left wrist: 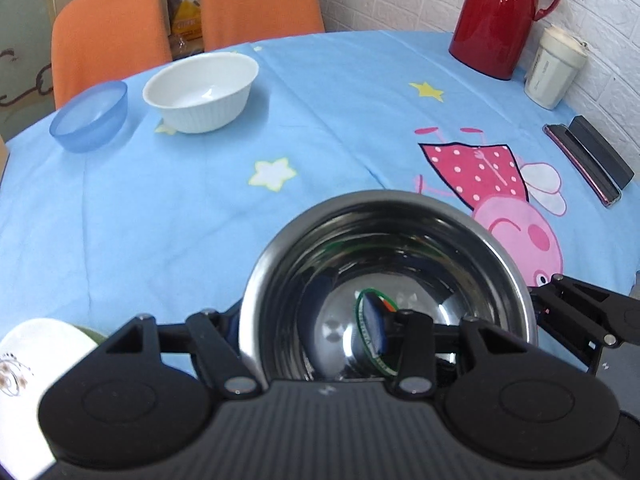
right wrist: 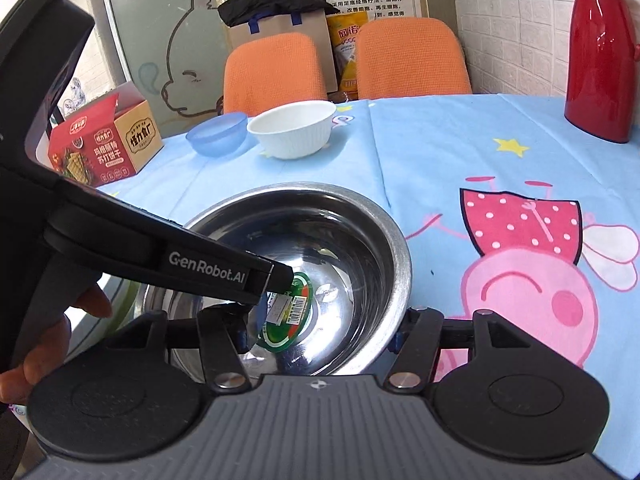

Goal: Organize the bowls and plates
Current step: 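Lift the steel bowl and carry it toward the plate stack, then lower the steel bowl beside the plate stack and open both grippers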

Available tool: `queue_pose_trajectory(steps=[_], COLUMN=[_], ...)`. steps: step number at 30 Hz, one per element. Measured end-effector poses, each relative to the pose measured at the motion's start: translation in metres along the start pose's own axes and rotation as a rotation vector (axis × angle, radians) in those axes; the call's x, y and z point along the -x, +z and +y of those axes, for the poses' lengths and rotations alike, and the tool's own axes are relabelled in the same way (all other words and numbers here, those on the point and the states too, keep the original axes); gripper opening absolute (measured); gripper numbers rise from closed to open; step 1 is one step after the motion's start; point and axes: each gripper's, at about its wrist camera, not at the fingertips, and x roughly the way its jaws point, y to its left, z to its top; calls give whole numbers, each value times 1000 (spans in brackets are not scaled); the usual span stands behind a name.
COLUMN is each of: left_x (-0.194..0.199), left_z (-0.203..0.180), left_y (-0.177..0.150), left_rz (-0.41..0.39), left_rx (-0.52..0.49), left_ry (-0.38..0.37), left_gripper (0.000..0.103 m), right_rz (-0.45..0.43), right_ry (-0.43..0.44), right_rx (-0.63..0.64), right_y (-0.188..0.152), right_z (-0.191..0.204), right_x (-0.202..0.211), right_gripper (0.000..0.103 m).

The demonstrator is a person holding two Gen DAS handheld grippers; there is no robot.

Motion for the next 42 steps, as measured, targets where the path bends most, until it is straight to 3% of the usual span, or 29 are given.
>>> queue_pose_trajectory(steps=[6,12,16,24,42], left_x=[-8,-10,17,64,75], left_z=[4,0,7,29,51], left_y=[1,-4,3,1,-12], left_rz=[7,-47,-138,-282,-285], left_rx=[13,-39,-36,50,86], left_ry=[-9,25,46,141,168], left_gripper=[45,74,74,74,75], right_rz=[11,19,-22,-138,-120], right_ry=[-10,40,61,-15,7], right_rx=[1,-19,-74,-134,-87], right_y=[-9,-16,-12,-3,7], right_z=[-2,-6,-18,-44,-31], right_x=[1,-2,15,46,39], right_gripper=[100,103,103,103,103])
